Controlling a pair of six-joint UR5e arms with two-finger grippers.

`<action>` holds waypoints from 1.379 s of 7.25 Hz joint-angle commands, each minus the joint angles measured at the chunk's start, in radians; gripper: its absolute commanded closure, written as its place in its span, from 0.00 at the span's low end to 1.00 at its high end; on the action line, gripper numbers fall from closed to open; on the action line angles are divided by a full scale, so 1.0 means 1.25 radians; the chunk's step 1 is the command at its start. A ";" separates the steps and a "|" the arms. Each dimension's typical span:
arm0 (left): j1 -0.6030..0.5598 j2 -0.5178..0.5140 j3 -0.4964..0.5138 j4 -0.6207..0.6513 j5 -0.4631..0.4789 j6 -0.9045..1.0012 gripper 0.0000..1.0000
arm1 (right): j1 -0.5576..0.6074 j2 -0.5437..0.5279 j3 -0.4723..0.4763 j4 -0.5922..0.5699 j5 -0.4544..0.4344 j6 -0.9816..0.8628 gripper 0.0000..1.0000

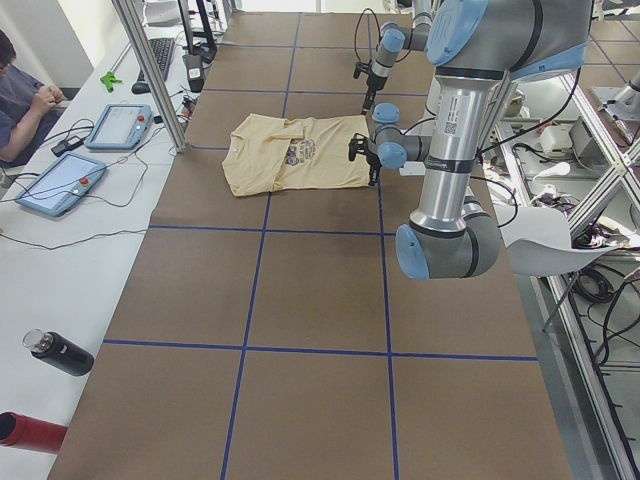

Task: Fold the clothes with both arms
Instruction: 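Grasp the hem corners with the left and right grippers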

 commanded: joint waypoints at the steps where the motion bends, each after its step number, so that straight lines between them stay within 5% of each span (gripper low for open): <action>1: 0.001 0.000 -0.001 0.000 -0.001 0.000 1.00 | -0.003 0.001 -0.016 0.000 -0.003 -0.006 0.53; 7: 0.001 0.000 -0.001 -0.005 -0.002 0.000 1.00 | -0.009 0.009 -0.041 0.000 -0.010 -0.006 0.56; 10: 0.000 0.000 -0.003 -0.007 -0.002 0.000 1.00 | -0.012 0.011 -0.042 0.000 -0.012 0.003 0.84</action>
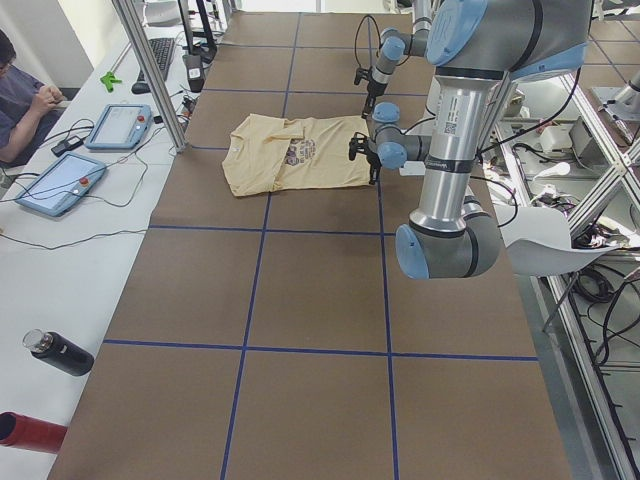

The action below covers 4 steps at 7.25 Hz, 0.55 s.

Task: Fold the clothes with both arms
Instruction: 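Grasp the hem corners with the left and right grippers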

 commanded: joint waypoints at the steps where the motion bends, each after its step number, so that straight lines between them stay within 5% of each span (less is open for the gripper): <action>1: 0.000 0.000 -0.001 0.000 0.000 0.000 1.00 | -0.003 0.002 0.000 -0.001 -0.008 0.005 0.88; 2: -0.001 0.000 -0.001 0.000 0.000 0.000 1.00 | -0.003 0.007 0.000 -0.001 -0.008 0.005 1.00; 4: -0.001 -0.001 -0.003 0.000 0.000 0.000 1.00 | -0.002 0.009 0.008 0.001 -0.008 0.005 1.00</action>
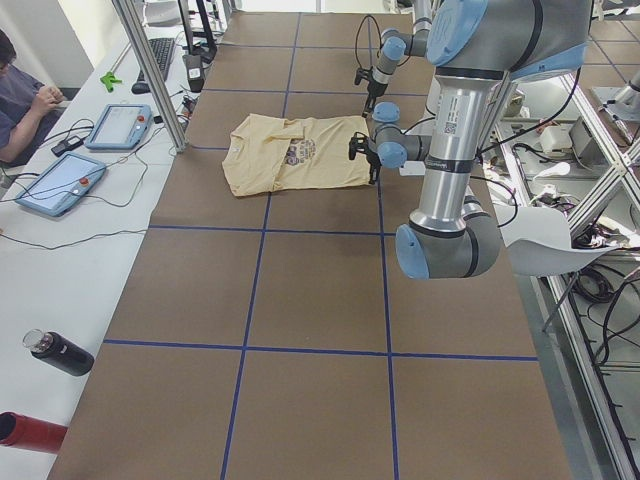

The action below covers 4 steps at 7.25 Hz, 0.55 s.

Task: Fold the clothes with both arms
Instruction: 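Lift the hem with both grippers and fold it toward the collar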

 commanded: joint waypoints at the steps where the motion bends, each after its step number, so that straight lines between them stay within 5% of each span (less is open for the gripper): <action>1: 0.000 -0.001 -0.015 0.001 -0.004 0.001 1.00 | 0.006 0.002 0.040 -0.001 0.006 -0.001 1.00; 2: -0.006 0.005 -0.066 0.005 -0.070 0.022 1.00 | 0.011 -0.008 0.095 -0.004 0.031 -0.002 1.00; 4: -0.012 0.016 -0.160 0.007 -0.152 0.054 1.00 | 0.051 -0.036 0.200 -0.008 0.203 -0.002 1.00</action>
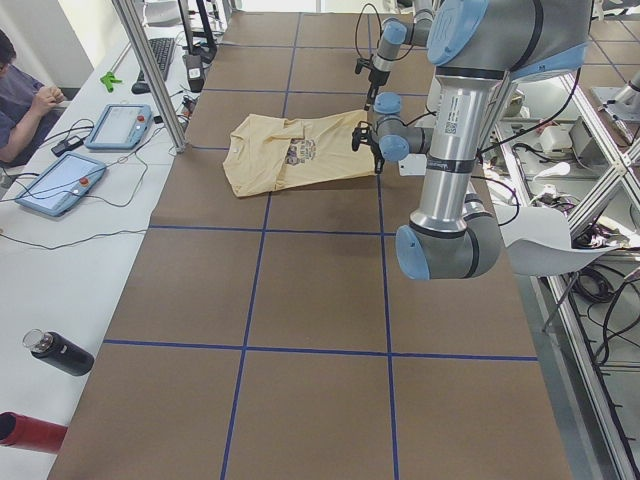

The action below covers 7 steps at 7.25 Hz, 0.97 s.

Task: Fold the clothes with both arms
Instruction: 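Lift the hem with both grippers and fold it toward the collar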

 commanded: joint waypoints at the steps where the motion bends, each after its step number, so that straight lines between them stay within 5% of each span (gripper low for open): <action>1: -0.003 0.027 -0.140 0.041 -0.110 0.013 1.00 | 0.016 -0.085 0.153 -0.005 0.149 0.000 1.00; 3: -0.001 0.026 -0.280 0.141 -0.177 0.012 1.00 | 0.005 -0.142 0.243 -0.006 0.217 -0.001 1.00; 4: 0.002 0.016 -0.269 0.211 -0.170 0.012 1.00 | 0.017 -0.140 0.225 -0.006 0.210 -0.005 1.00; 7: -0.097 -0.067 -0.121 0.235 -0.040 0.016 1.00 | 0.177 0.013 0.017 -0.005 0.198 -0.043 1.00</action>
